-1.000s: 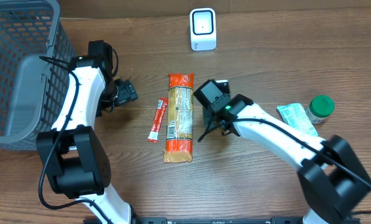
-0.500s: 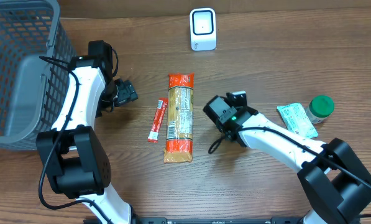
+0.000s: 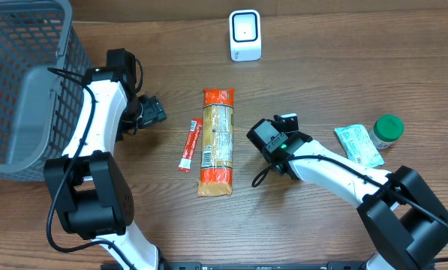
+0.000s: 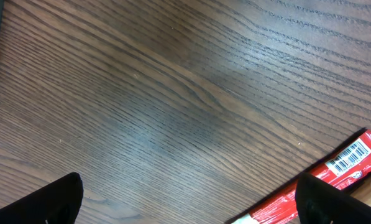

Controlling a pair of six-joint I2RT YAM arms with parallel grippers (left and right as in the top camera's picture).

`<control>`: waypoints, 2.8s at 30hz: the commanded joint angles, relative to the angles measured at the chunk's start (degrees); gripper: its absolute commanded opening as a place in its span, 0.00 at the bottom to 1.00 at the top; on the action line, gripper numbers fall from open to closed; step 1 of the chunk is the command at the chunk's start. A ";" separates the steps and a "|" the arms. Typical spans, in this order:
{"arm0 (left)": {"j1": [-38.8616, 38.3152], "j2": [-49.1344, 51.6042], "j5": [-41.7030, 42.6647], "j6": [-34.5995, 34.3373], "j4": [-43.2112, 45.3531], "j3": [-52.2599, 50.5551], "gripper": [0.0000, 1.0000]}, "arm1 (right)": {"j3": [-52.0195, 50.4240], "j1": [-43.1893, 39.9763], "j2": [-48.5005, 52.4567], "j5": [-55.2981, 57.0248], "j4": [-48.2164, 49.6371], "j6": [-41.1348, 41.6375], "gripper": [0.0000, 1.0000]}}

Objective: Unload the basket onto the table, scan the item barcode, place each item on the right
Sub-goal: 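Lower the right gripper and pinch the orange snack packet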

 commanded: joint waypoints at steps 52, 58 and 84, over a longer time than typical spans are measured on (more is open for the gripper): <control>-0.09 -0.96 -0.31 1.53 0.09 0.11 1.00 | -9.18 -21.40 -9.29 -37.00 11.15 -17.86 0.35; -0.09 -0.96 -0.31 1.53 0.09 0.11 1.00 | -9.20 -21.40 -9.29 -37.05 11.13 -17.84 0.30; -0.09 -0.96 -0.31 1.53 0.09 0.11 1.00 | -9.86 -21.40 -9.29 -37.27 11.65 -17.86 0.29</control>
